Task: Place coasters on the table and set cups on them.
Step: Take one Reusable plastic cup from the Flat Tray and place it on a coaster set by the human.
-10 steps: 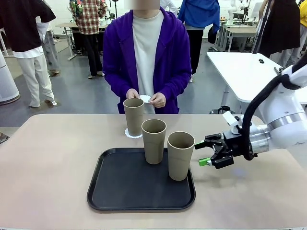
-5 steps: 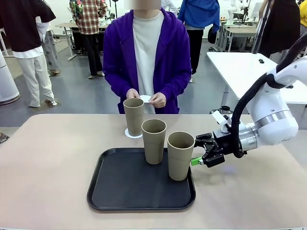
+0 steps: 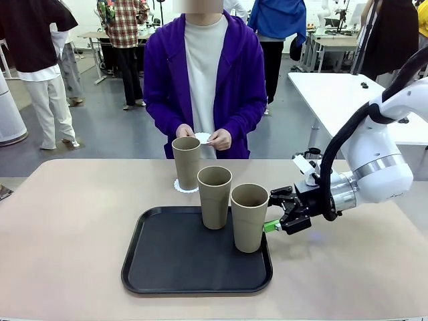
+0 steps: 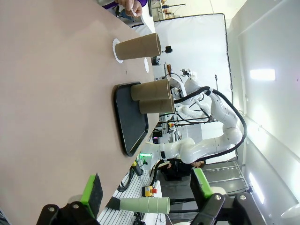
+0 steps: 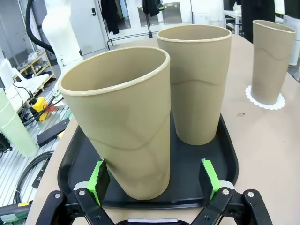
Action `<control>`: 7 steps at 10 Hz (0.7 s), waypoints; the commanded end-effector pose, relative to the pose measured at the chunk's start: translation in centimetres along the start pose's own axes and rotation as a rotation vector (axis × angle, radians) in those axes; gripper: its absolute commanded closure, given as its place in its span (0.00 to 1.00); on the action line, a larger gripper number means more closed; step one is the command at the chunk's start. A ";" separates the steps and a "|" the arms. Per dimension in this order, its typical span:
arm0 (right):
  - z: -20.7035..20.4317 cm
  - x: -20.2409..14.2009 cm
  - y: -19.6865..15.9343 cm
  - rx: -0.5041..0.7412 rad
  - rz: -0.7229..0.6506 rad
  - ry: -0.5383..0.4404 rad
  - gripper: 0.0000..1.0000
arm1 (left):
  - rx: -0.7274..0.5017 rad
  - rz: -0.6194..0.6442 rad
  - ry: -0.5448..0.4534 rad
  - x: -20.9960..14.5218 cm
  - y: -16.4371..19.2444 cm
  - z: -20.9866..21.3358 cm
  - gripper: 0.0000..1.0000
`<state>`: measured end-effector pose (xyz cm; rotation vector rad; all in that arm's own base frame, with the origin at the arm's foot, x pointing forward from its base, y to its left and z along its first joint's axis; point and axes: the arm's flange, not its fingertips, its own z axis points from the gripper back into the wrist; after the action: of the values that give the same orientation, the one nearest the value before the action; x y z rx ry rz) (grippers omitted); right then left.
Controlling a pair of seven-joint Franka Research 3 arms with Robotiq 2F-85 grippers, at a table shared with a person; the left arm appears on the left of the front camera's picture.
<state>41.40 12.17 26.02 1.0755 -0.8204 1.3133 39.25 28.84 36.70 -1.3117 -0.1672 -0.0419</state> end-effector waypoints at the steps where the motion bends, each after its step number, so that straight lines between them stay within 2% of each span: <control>1: -0.5 0.0 0.0 0.030 -0.003 -0.002 0.00 | 0.004 0.003 -0.003 0.0 -0.2 0.2 0.00; 7: -0.8 -0.2 0.4 0.137 0.017 -0.017 0.00 | 0.004 0.003 -0.003 0.0 -0.2 0.2 0.00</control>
<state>40.36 12.74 25.80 1.1533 -0.7671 1.3804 39.25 28.84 36.70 -1.3117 -0.1672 -0.0419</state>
